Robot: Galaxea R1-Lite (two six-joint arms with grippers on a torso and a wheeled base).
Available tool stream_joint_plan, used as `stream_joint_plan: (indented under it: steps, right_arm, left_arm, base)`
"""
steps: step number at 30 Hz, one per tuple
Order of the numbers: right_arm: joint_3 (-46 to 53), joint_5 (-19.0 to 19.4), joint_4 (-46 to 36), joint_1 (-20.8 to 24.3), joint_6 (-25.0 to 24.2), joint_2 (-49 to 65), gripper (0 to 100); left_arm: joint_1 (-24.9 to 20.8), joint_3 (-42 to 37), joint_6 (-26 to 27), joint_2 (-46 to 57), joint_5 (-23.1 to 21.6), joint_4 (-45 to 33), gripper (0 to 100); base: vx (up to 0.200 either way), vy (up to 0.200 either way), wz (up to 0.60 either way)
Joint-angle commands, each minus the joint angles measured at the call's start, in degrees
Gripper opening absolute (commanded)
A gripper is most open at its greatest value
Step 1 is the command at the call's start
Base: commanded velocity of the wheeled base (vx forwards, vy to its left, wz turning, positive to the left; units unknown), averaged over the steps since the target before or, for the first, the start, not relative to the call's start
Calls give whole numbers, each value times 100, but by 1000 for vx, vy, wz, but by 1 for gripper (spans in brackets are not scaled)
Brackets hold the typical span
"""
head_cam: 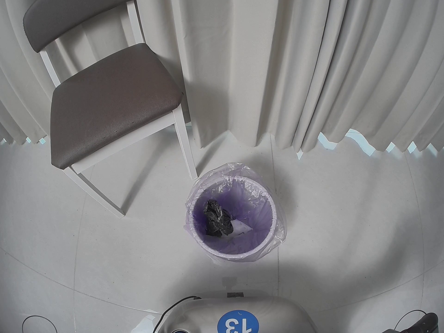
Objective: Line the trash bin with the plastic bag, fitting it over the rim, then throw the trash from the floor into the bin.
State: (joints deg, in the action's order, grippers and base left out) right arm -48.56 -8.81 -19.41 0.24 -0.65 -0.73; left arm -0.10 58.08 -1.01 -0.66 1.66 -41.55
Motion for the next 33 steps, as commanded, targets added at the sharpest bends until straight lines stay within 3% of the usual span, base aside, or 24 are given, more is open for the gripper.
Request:
stream_joint_plan:
  steps: [1, 9, 10, 15, 18, 21, 25, 33]
  right_arm:
    - [4, 512, 341, 2, -102, 56, 100]
    - [13, 1268, 728, 2, -401, 56, 100]
    - [48, 1620, 710, 2, -445, 56, 100]
    - [426, 2112, 728, 2, -375, 56, 100]
    - [584, 2209, 710, 2, -313, 56, 100]
    - [760, 2226, 701, 2, 153, 56, 100]
    - [1173, 2209, 728, 2, 627, 56, 100]
    - [1902, 2235, 921, 2, 724, 56, 100]
  left_arm:
    - [10, -24, 5, 66, -271, 24, 100]
    - [1, -499, -22, 57, -368, 393, 100]
    - [1, -842, -13, 57, -456, 771, 100]
    - [1, -1835, -4, 57, -544, 2177, 100]
    - [1, -2327, 66, 57, -561, 2915, 100]
    - [1, -2687, 84, 57, -596, 3346, 100]
    - [1, -3206, 84, 57, -728, 3390, 100]
    - [1, -3874, 75, 57, -763, 3539, 100]
  base:
    - [0, 0, 0]
    - [0, 0, 0]
    - [0, 0, 0]
    - [0, 0, 0]
    - [0, 0, 0]
    - [0, 0, 0]
    - [0, 0, 0]
    - [0, 0, 0]
